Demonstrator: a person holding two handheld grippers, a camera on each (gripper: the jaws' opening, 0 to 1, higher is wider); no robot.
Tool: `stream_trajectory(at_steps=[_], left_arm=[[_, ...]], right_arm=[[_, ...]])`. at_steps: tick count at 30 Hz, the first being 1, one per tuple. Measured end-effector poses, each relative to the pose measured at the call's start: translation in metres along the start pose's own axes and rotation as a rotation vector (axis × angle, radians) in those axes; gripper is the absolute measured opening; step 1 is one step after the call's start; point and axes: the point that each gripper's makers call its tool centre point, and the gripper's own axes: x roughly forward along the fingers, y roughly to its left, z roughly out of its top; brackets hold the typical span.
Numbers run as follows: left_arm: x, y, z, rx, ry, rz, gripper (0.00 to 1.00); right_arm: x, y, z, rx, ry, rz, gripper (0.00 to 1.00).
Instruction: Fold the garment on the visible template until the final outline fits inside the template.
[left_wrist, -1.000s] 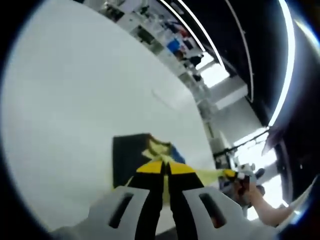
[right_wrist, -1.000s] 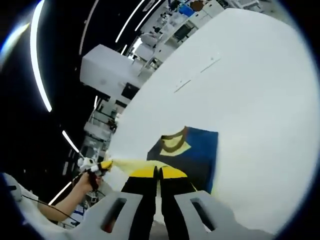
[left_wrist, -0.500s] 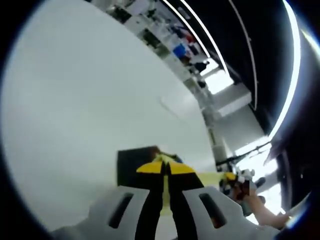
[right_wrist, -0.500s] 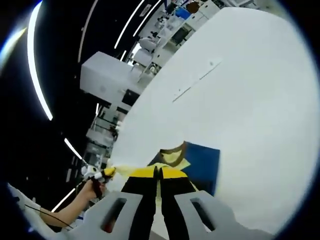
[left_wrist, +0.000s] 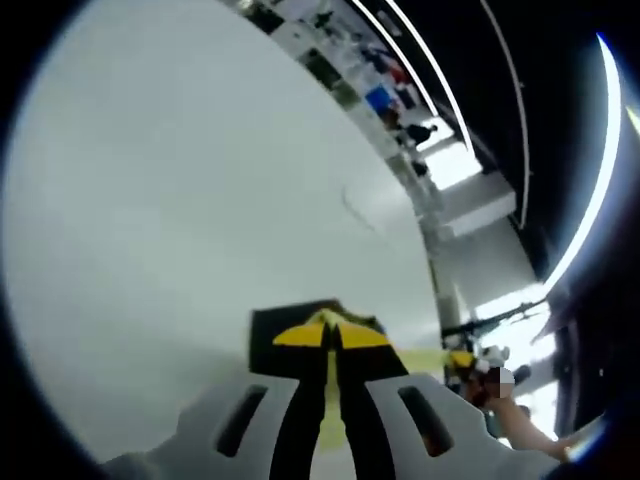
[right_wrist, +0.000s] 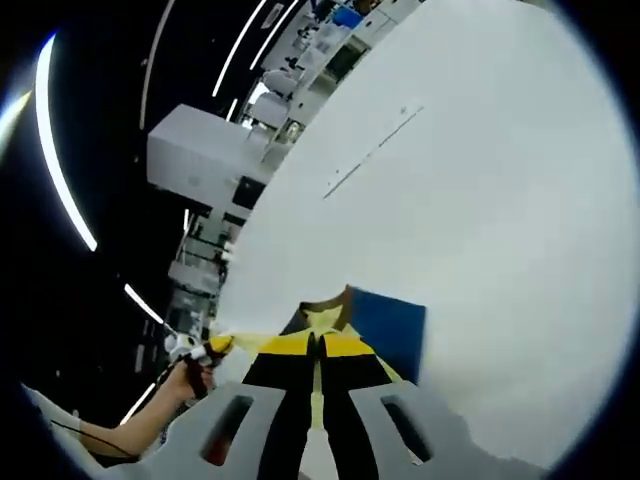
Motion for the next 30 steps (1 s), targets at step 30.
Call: stream_trajectory(at_steps=[30], left_arm=[[0.047, 0.052, -0.006, -0.134, 0.034, 0.064, 0.0]], right_arm=[[0.05, -0.066, -0.004, 0.203, 0.007, -0.027, 0.02]])
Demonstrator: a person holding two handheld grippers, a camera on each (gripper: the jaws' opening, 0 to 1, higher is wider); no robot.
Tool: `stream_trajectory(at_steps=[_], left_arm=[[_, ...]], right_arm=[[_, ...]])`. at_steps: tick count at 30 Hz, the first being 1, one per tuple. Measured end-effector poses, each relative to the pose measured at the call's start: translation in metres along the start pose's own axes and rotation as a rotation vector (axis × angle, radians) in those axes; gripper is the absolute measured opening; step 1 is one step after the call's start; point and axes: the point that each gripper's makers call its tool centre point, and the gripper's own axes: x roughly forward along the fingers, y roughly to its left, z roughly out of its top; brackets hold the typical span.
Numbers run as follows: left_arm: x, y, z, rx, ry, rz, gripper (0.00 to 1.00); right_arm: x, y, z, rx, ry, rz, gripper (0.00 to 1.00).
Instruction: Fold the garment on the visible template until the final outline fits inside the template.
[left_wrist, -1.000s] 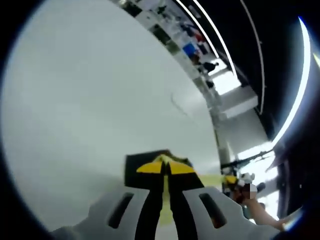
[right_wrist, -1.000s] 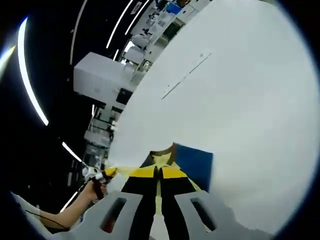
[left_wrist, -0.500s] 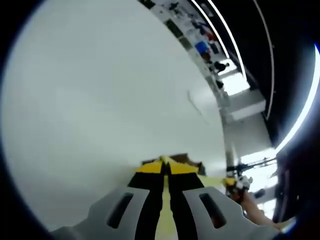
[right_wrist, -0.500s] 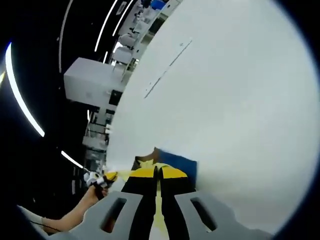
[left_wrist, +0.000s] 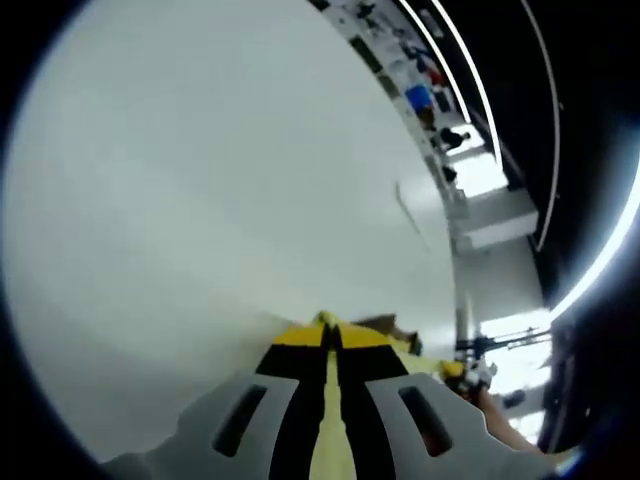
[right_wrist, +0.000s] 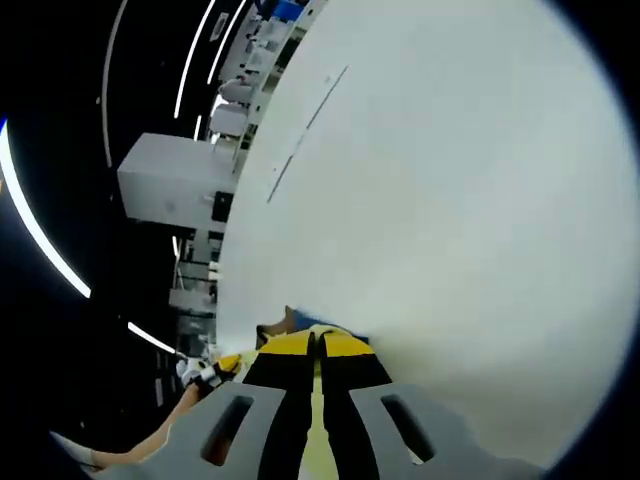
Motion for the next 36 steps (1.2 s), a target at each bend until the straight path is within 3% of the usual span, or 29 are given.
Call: stream_trajectory(at_steps=[5, 8, 14, 18, 24, 27, 36], left_arm=[[0.004, 0.002, 0.001, -0.025, 0.0, -0.008, 0.0], [0.006, -0.001, 0.0, -0.06, 0.001, -0.029, 0.0], [0.008, -0.005, 0.003, -0.123, -0.004, -0.059, 0.05], [0.009, -0.006, 0.006, -0.112, -0.003, -0.055, 0.06], [0.011, -0.013, 0.018, -0.166, -0.035, -0.093, 0.06], [0.011, -0.013, 0.026, -0.157, -0.069, -0.085, 0.05], [0.007, -0.012, 0.026, -0.138, -0.073, -0.074, 0.04]], right_arm=[[0.002, 0.001, 0.0, 0.025, -0.012, 0.014, 0.03], [0.005, 0.002, 0.004, 0.095, -0.04, 0.05, 0.03], [0.008, 0.002, 0.002, 0.056, -0.056, 0.042, 0.05], [0.009, 0.004, 0.009, 0.075, -0.078, 0.062, 0.12], [0.012, 0.012, 0.031, 0.128, -0.161, 0.112, 0.24], [0.011, 0.013, 0.042, 0.116, -0.222, 0.102, 0.28], [0.008, 0.01, 0.04, 0.083, -0.224, 0.084, 0.28]])
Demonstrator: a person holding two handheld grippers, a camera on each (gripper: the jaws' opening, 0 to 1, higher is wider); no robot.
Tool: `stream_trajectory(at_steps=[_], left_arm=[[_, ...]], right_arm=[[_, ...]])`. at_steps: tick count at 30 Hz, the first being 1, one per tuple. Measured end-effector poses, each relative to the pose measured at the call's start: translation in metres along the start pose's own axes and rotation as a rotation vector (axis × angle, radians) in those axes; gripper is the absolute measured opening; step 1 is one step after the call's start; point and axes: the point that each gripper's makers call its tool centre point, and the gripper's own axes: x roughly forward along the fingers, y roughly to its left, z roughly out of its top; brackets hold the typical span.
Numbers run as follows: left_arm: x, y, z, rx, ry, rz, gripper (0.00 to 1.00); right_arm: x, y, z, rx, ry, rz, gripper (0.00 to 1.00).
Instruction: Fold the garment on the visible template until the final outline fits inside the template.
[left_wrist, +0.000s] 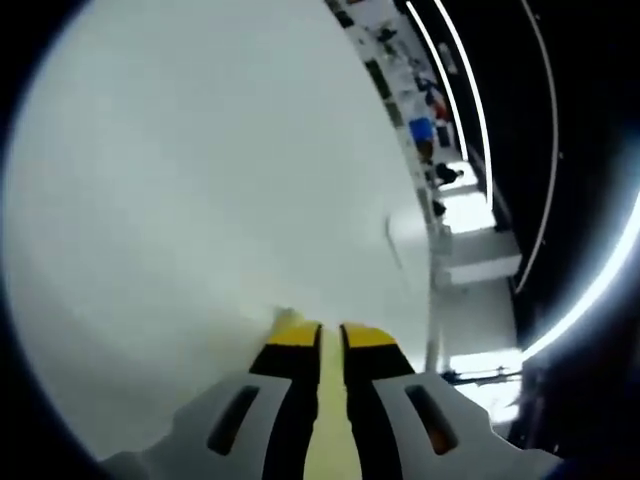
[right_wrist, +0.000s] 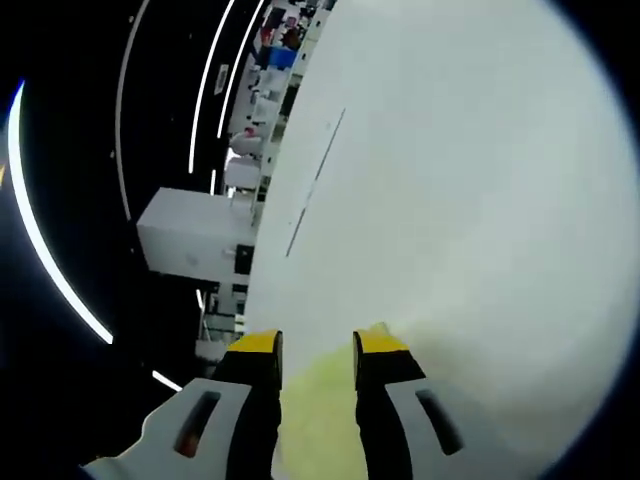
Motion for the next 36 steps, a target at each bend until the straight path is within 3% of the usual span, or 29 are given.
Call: stream_trajectory(at_steps=[10, 12, 15, 17, 20, 23, 24, 27, 29, 32, 33, 36], left_arm=[[-0.005, -0.002, -0.004, 0.041, 0.008, -0.001, 0.03], [-0.006, -0.002, -0.006, 0.112, 0.02, 0.0, 0.03], [-0.009, -0.003, -0.008, 0.225, 0.021, 0.01, 0.07], [-0.01, -0.004, -0.009, 0.284, 0.027, 0.011, 0.09], [-0.014, -0.005, -0.011, 0.39, 0.015, 0.024, 0.11], [-0.016, -0.007, -0.011, 0.499, -0.002, 0.032, 0.15], [-0.017, -0.009, -0.011, 0.563, -0.017, 0.033, 0.18], [-0.019, -0.012, -0.01, 0.66, -0.041, 0.041, 0.27], [-0.02, -0.01, -0.012, 0.725, -0.033, 0.062, 0.3], [-0.023, -0.009, -0.01, 0.813, -0.043, 0.097, 0.36], [-0.026, -0.009, -0.01, 0.888, -0.046, 0.116, 0.39], [-0.031, -0.011, -0.011, 1.068, -0.046, 0.151, 0.52]], right_arm=[[-0.007, 0.007, 0.006, -0.033, -0.036, 0.002, 0.26], [-0.007, 0.009, 0.009, -0.055, -0.055, 0.003, 0.24], [-0.01, 0.015, 0.013, -0.213, -0.089, -0.001, 0.24], [-0.012, 0.017, 0.013, -0.268, -0.099, -0.012, 0.22], [-0.018, 0.024, 0.02, -0.414, -0.16, -0.038, 0.2], [-0.021, 0.024, 0.019, -0.542, -0.153, -0.077, 0.21], [-0.022, 0.024, 0.019, -0.627, -0.152, -0.101, 0.22], [-0.026, 0.031, 0.009, -0.749, -0.14, -0.123, 0.26], [-0.029, 0.032, 0.005, -0.883, -0.129, -0.16, 0.3], [-0.029, 0.032, -0.003, -0.997, -0.095, -0.18, 0.43], [-0.028, 0.029, -0.008, -1.091, -0.062, -0.203, 0.5], [-0.029, 0.03, -0.017, -1.197, -0.037, -0.205, 0.68]])
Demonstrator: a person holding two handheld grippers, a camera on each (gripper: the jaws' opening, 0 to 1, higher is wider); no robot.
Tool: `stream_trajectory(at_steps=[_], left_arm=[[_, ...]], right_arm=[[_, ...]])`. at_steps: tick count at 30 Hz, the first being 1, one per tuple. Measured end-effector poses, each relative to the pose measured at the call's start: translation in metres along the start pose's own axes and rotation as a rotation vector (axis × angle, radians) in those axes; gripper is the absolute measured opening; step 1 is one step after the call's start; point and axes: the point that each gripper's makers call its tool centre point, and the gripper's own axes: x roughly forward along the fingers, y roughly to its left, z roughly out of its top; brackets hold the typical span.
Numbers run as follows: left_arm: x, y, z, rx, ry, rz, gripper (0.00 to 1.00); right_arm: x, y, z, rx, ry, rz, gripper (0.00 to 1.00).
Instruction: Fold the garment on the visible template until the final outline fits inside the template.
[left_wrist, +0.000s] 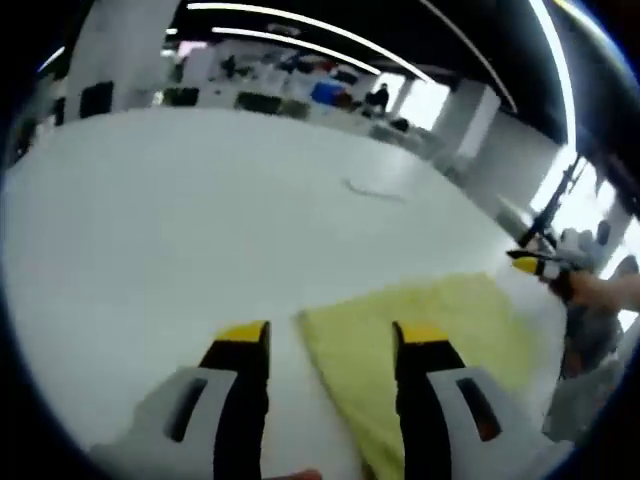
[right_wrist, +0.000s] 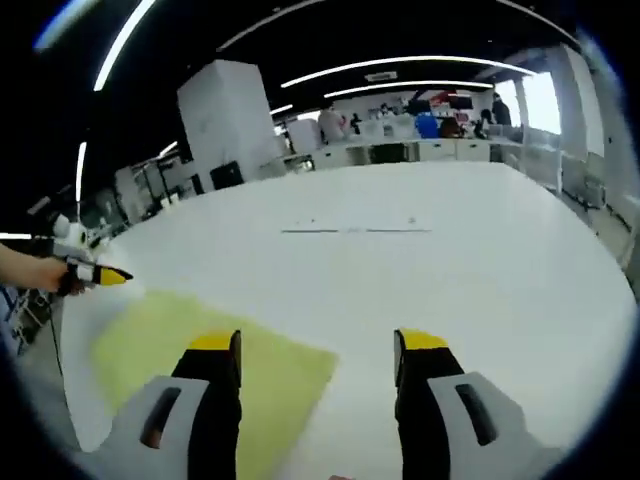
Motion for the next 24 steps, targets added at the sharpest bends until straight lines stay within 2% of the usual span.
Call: stream_trajectory(at_steps=[2, 3, 5, 14, 24], left_arm=[[-0.003, -0.004, 0.001, 0.058, -0.005, 0.0, 0.6], [-0.004, -0.006, 0.0, 0.056, -0.007, -0.005, 0.6], [-0.006, -0.01, -0.001, -0.012, -0.012, -0.028, 0.59], [-0.02, -0.019, -0.013, -0.026, 0.01, -0.042, 0.58], [-0.047, -0.037, -0.051, -0.062, 0.048, -0.067, 0.56]], right_arm=[[-0.002, 0.004, -0.002, 0.03, 0.003, 0.016, 0.69], [-0.002, 0.004, -0.002, 0.031, 0.005, 0.021, 0.68], [-0.003, 0.004, -0.003, 0.029, 0.008, 0.023, 0.68], [-0.017, 0.011, -0.001, 0.025, 0.007, 0.043, 0.66], [-0.044, 0.041, -0.028, 0.027, 0.05, 0.087, 0.65]])
